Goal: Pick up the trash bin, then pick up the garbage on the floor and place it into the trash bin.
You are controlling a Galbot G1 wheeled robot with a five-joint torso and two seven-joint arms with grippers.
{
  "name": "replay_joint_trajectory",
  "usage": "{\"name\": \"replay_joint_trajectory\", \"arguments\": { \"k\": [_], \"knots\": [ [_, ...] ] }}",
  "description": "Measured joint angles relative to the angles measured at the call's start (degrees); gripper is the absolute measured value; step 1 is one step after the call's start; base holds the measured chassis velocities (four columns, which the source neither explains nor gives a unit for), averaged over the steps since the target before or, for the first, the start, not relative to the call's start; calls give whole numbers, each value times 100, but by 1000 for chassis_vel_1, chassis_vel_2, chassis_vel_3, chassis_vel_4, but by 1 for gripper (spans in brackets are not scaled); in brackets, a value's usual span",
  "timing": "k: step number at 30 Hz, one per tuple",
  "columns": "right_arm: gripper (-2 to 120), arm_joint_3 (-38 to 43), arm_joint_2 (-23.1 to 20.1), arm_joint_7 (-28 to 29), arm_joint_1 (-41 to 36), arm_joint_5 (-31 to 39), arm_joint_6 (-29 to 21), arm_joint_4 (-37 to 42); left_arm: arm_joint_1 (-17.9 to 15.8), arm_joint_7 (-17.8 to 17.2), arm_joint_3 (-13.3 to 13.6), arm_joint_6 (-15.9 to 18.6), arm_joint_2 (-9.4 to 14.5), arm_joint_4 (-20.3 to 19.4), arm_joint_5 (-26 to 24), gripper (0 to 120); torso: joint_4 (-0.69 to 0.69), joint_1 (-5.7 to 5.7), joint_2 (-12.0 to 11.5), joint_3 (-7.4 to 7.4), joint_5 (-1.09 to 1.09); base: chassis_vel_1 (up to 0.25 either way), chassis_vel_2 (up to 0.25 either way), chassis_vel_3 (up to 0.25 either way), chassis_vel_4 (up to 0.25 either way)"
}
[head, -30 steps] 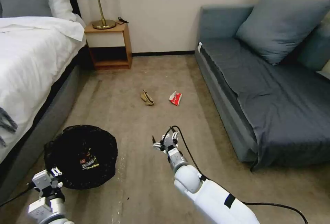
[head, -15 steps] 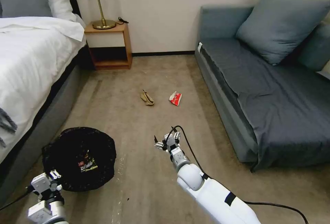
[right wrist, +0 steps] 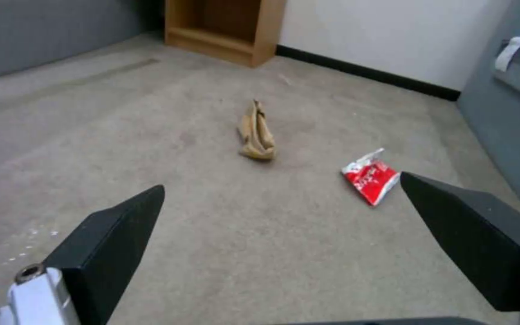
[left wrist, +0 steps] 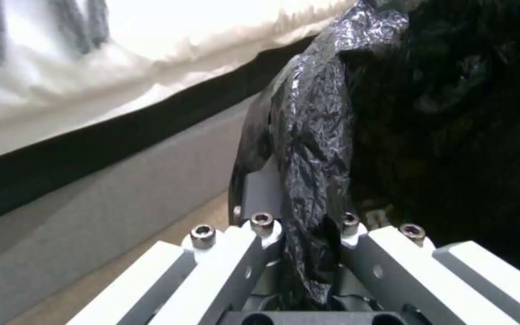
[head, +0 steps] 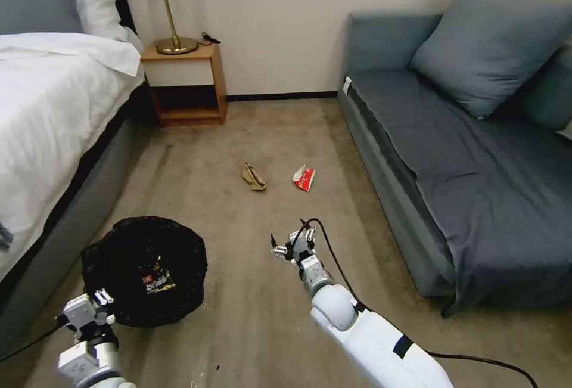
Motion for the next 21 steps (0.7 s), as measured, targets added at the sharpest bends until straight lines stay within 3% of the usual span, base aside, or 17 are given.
{"name": "replay_joint_trajectory", "arguments": {
  "k": [21],
  "knots": [
    [100, 23, 98, -207, 1, -130, 152, -290, -57, 12, -26, -22, 49, 191, -32, 3, 0, 0, 0, 0, 0, -117, 117, 114, -119]
  ]
}}
